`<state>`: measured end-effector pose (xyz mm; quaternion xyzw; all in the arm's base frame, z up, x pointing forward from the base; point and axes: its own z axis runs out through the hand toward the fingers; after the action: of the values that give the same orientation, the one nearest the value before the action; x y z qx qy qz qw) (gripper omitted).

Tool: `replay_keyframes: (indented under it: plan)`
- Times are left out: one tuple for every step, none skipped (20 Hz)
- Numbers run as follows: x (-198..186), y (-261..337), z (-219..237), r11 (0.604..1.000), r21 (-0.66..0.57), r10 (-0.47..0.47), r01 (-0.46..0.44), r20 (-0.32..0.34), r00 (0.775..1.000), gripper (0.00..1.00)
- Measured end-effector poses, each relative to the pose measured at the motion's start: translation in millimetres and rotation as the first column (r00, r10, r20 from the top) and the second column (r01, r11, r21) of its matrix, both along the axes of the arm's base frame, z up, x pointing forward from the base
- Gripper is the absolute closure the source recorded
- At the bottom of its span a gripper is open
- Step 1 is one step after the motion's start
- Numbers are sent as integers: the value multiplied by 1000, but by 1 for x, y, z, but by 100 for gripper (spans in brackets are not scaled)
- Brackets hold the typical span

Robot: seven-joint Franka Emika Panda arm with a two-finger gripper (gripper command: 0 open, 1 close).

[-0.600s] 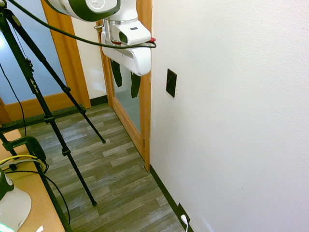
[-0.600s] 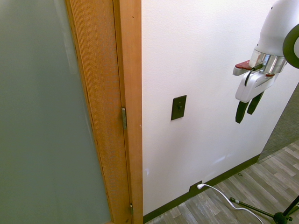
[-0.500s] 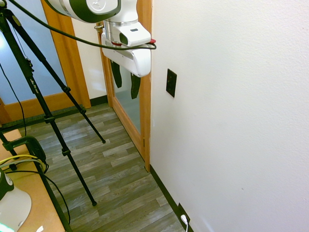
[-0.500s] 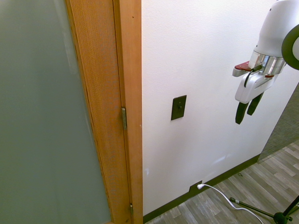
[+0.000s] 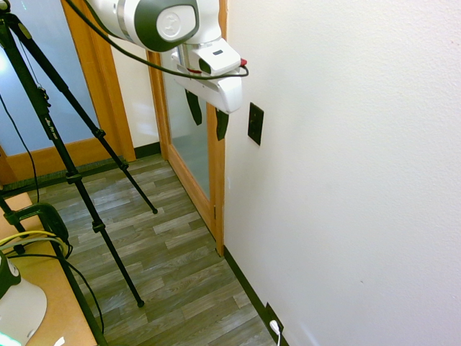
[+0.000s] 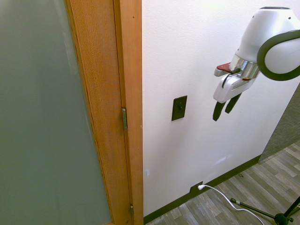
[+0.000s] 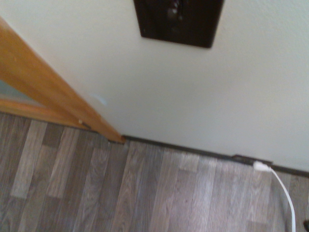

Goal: Turn off the light

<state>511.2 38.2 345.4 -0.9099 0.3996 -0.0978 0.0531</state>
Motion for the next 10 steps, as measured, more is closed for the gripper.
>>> replay_keyframes:
  plan:
    - [11, 2, -3, 1000, -8, -8, 9, 21, 1000, 0]
    - [21, 5, -7, 999, -20, -25, 25, 40, 999, 0]
    - [32, 9, -11, 999, -31, -43, 45, 58, 997, 0]
    - [43, 12, -15, 997, -37, -58, 61, 72, 996, 0]
    - [53, 17, -20, 997, -34, -71, 74, 85, 994, 0]
    - [62, 20, -24, 996, -29, -79, 83, 108, 991, 0]
    - [68, 23, -27, 996, -20, -89, 92, 134, 987, 100]
    - [73, 26, -30, 995, -11, -94, 97, 155, 983, 100]
    - [77, 26, -32, 995, -5, -99, 101, 171, 980, 100]
    - [79, 27, -34, 994, 1, -104, 105, 187, 977, 100]
